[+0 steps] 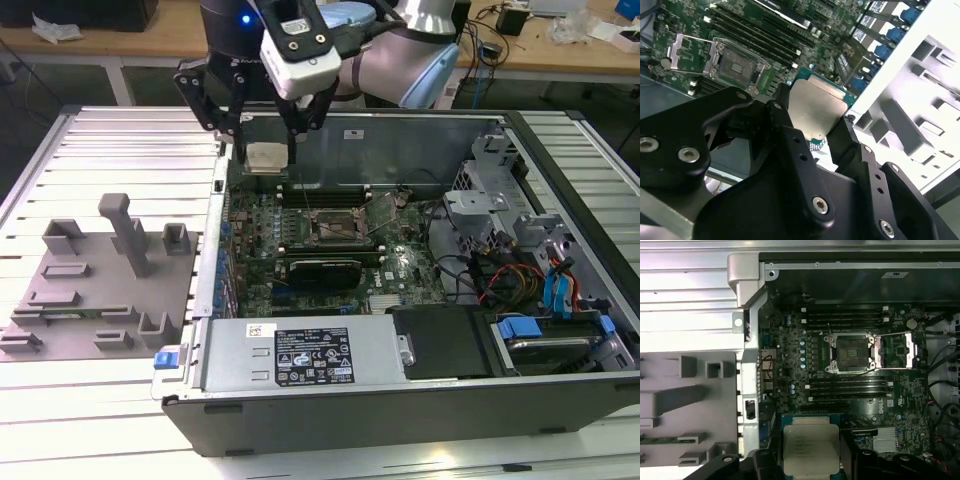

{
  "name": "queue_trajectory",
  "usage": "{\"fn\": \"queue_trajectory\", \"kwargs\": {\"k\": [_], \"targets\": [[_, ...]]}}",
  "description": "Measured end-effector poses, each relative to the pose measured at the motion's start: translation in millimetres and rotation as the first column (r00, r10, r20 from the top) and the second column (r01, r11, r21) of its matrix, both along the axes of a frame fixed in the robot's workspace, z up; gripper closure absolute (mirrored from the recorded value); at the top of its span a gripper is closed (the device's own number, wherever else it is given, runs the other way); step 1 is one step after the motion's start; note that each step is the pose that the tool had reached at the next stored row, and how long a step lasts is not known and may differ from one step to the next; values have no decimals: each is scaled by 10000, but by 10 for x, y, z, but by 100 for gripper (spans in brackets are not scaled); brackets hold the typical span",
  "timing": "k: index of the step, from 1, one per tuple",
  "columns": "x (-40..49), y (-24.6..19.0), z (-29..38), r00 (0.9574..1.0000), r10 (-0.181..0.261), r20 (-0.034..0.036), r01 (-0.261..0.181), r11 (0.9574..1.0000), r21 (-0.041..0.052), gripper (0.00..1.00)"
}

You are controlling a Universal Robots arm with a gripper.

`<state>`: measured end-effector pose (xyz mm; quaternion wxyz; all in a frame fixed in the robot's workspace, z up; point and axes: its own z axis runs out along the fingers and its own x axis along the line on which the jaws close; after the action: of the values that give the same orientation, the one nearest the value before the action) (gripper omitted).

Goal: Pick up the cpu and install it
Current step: 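Pick up the cpu and move it towards the insertion slot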

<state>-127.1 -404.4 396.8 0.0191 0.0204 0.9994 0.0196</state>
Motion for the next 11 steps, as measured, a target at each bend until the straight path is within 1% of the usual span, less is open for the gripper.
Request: {"fn": "queue_trajectory", "kwargs": {"k": [7, 9, 11], "targets": [[156, 0, 0, 10000, 0, 1, 0, 10000, 1, 45], [250, 0, 0, 10000, 1, 0, -1, 10000, 1, 45], [300, 0, 0, 10000, 0, 0, 0, 10000, 1, 45]]}}
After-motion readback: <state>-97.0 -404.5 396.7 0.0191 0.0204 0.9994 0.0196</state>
